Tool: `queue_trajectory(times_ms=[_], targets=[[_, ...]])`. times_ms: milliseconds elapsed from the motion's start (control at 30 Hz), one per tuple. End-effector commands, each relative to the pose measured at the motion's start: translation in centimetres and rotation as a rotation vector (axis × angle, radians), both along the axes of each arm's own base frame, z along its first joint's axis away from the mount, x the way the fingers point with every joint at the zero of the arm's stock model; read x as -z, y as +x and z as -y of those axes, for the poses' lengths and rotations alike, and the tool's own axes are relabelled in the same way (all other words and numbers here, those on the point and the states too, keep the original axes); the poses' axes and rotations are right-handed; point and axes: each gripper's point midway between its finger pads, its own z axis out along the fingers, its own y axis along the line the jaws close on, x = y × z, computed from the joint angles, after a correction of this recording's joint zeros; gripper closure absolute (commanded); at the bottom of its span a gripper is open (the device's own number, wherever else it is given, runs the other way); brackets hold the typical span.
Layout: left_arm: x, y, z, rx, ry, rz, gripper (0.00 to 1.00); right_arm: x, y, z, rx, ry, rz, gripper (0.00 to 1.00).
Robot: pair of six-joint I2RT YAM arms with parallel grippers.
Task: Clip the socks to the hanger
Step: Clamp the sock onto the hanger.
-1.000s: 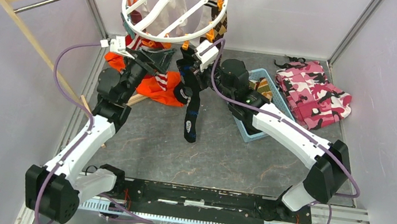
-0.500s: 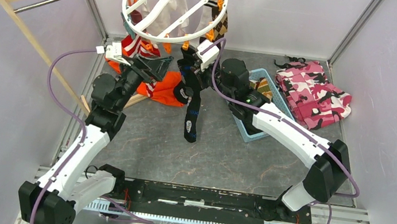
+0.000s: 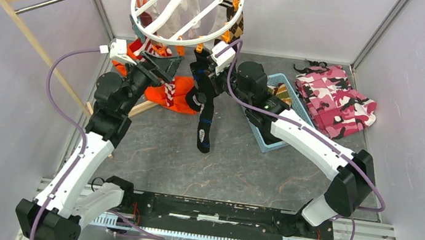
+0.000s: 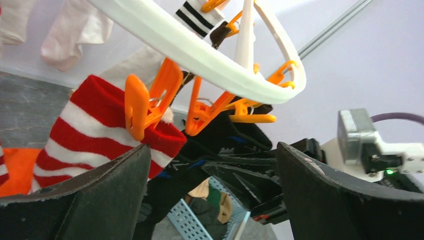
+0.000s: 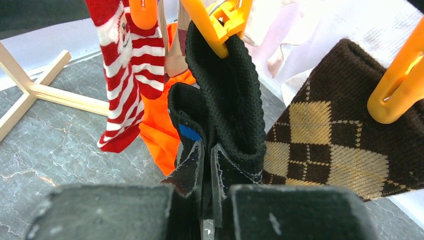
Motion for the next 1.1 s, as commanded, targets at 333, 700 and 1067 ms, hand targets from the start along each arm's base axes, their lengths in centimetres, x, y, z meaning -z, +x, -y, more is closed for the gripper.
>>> queue_trajectory(times_ms=[333,700,1067], targets=[[-5.4,-1.9,1.9,0.152,-0.104,0.011,0.18,-2.8,0.3,0.0,0.007,0.055,0.038,1.00],[-3.7,0.0,1.7,0.103,0.054,0.094,0.24,-2.8,0.2,-0.1,0.004,0.051,0.037,1.00],[-2.8,2.7,0.9,0.015,0.176,0.200,0.30,-2.9,0.4,-0.2,0.005,0.054,0.039,1.00]])
